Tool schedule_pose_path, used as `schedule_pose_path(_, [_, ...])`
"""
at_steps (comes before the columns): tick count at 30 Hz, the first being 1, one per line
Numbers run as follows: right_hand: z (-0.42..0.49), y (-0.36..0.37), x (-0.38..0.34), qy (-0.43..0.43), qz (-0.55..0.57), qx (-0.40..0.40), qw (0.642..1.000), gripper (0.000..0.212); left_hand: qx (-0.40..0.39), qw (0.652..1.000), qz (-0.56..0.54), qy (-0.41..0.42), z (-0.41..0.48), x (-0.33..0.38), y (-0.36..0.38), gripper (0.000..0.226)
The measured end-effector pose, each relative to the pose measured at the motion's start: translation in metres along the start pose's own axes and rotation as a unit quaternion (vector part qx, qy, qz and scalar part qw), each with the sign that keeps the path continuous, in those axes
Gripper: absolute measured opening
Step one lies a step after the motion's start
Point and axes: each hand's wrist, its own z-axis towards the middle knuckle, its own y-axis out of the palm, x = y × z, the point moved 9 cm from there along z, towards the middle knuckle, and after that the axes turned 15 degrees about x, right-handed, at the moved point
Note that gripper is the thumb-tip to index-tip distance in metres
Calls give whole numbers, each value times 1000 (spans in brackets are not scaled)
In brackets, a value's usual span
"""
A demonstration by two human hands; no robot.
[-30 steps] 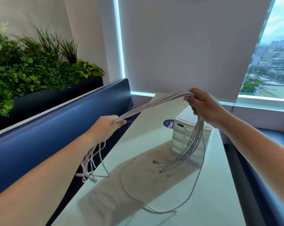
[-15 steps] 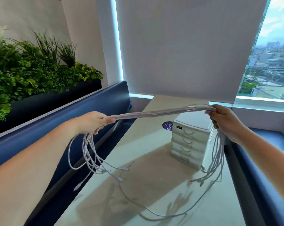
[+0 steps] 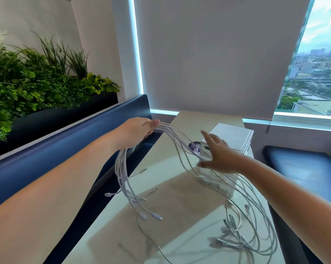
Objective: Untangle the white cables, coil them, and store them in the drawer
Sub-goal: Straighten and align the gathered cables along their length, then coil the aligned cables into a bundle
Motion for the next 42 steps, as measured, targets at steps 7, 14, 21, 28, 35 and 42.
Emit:
schedule_pose_path(7, [32,-35,-111,-158,110,91,977,40,-17,998,15,67,-1,36,18,50])
schedule_pose_path(14, [50,-46,-110,-112,160,100,976,11,-36,989,-144,1,-8,13,20,38])
schedule_pose_path(21, [67,-73,-50,61,312,174,932,17,-60,974,-211,-61,-29,-41,36,46])
schedule_pose_path(28, [65,-61,11,154,354,189,903,19,-29,972,-181,-147,-38,-70,37,50])
schedule_pose_path(35, [48,-18,-9,21,48,17,998,81,-29,973,-155,-171,-39,-72,44,50])
schedule_pose_path(42, [30,26,-98,-175,7,-70,982,21,-126,970,-160,-130,-40,-26,73,45])
